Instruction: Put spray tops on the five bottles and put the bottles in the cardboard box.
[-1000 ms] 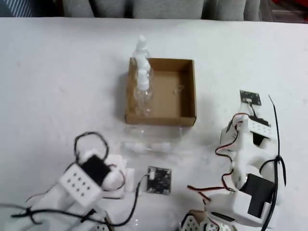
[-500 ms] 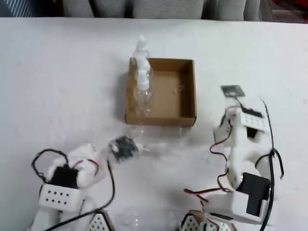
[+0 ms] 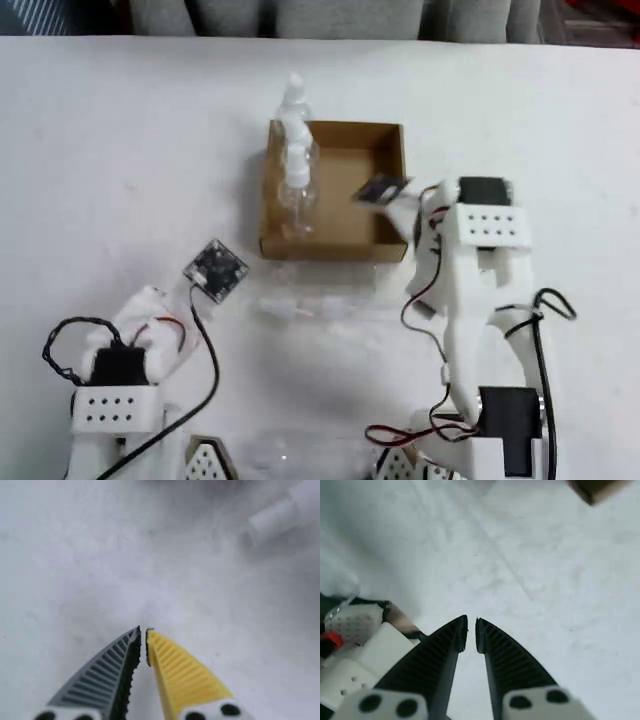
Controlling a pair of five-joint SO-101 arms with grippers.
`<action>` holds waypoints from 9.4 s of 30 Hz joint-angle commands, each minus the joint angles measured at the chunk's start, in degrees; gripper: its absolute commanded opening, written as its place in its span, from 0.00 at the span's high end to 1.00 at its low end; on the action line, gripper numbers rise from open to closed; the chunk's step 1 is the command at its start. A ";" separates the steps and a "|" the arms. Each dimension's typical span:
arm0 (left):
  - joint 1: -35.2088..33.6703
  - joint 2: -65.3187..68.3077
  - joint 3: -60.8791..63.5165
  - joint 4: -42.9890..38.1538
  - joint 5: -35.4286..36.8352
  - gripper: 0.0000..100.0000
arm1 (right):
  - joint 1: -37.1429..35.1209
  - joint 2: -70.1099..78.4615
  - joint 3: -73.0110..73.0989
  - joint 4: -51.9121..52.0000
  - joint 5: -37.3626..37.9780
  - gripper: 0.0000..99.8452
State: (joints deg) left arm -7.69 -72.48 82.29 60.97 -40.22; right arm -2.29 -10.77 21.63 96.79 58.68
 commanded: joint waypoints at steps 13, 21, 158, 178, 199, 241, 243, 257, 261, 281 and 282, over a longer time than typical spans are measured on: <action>-8.22 42.07 -20.48 -14.24 9.93 0.97 | -22.46 -24.92 22.51 1.71 19.34 0.98; -12.97 54.29 -29.89 -13.71 17.85 0.97 | -45.05 -35.03 28.92 0.13 -5.89 0.98; -36.26 92.97 -67.96 -6.59 53.54 0.97 | -65.01 -53.49 38.59 -14.02 -15.03 0.98; -36.18 92.97 -68.13 -6.68 53.54 0.97 | -87.96 -32.92 40.53 -15.25 -10.11 0.98; -35.30 92.97 -67.96 -6.68 53.27 0.97 | -65.45 -48.48 40.44 -22.37 -19.16 0.98; -32.48 92.53 -67.87 -4.92 46.68 0.97 | -58.95 -29.58 37.89 -42.59 -10.11 0.73; -32.48 92.53 -67.78 -4.92 46.59 0.97 | -58.42 -25.89 37.36 -44.44 -10.02 0.73; -31.52 85.49 -60.04 -9.85 44.75 0.97 | -58.24 -10.59 31.82 -47.16 -10.02 0.81; -31.52 85.41 -59.96 -9.85 44.75 0.97 | -58.15 -10.86 31.38 -46.81 -10.29 1.00; -30.37 85.41 -60.04 -9.85 44.57 0.97 | -14.20 -36.09 34.37 -34.86 -29.98 0.98; -30.37 85.23 -59.96 -9.85 44.57 0.97 | -11.74 -36.62 35.96 -35.56 -30.59 0.98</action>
State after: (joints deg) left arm -39.25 15.60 22.24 52.00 5.05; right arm -20.31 -44.88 55.82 62.86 30.29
